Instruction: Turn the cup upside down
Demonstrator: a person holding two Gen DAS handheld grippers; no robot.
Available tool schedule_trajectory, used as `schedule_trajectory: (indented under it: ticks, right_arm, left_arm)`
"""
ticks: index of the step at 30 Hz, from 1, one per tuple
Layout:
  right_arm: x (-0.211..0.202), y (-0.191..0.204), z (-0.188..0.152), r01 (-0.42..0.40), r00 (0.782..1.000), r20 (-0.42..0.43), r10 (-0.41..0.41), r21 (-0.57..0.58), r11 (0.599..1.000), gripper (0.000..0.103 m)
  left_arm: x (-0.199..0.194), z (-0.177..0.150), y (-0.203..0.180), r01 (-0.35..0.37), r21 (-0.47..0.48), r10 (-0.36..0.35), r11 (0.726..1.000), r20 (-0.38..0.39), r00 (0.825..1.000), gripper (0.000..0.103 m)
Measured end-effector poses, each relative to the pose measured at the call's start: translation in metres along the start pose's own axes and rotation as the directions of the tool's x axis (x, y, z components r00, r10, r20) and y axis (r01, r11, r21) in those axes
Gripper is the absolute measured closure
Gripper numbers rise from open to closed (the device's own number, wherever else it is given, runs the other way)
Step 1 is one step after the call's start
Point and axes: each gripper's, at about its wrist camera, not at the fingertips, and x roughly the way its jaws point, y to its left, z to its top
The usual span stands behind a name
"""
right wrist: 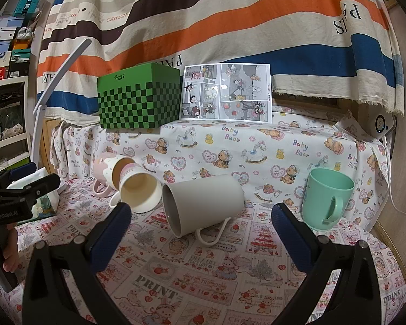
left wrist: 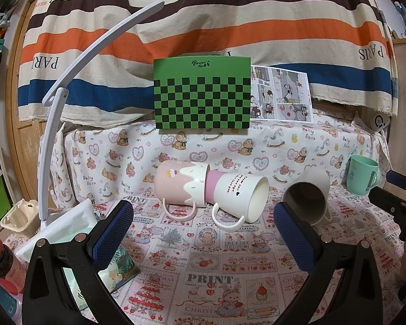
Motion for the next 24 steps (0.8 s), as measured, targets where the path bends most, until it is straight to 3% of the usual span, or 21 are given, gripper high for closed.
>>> schedule_trajectory:
  ticks: [24]
  right_arm:
    - [0.002, 0.0002, -0.0003, -0.001, 1.0, -0.003, 0.001, 0.0, 1.0, 0.0]
  left_arm:
    - [0.0005, -0.0002, 0.0, 0.0, 0.001, 0.0, 1.0, -0.002, 1.0, 0.0]
